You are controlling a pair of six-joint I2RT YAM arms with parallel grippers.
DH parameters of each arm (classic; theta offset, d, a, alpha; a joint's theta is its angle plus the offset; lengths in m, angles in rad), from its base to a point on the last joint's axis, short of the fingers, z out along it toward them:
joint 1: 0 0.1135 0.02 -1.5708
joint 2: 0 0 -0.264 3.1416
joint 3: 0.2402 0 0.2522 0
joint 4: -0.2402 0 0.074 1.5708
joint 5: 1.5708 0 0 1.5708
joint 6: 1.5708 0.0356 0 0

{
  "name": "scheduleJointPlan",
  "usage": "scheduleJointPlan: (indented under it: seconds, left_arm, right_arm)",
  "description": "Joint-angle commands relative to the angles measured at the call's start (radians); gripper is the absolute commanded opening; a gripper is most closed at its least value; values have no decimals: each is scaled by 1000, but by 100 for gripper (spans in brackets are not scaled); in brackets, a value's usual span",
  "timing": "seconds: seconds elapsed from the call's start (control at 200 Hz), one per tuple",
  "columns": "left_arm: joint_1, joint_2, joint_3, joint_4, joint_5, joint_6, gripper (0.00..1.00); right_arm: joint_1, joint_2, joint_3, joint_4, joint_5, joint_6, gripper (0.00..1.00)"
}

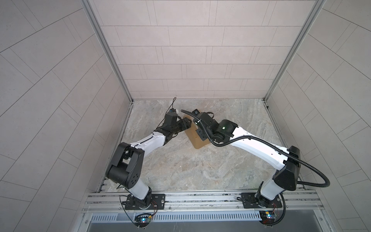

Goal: Unpack the express box
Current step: 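Draw the cutter blade along the seam toward the robot with the right gripper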

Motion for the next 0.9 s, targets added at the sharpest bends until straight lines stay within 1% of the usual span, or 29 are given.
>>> scheduleJointPlan:
  seconds: [0.0,0.095,0.3,0.426,0.591,0.741,0.896]
  left_arm:
    - [6,34,-32,-84,-48,6,79]
    - [6,38,-33,-84,-52,1,79]
    - [5,42,-31,-89,-56,-2,78]
    - [6,38,-29,-91,-54,2,78]
    - [6,35,-29,-88,-48,1,78]
    - [6,31,-29,-96,-51,2,78]
    - [6,32,-27,-110,-67,-2,78]
  right_arm:
    - [1,20,14,-69,-2,10,0]
    - [3,3,6,-102,-27,18,0]
    - [3,-41,-32,-157,-44,1,0]
    - [4,-41,-40,-143,-67,-7,0]
    - [3,6,-3,-96,-97,-6,0]
    - [1,39,42,-135,-74,-10,0]
    - [2,20,54,-206,-52,-19,0]
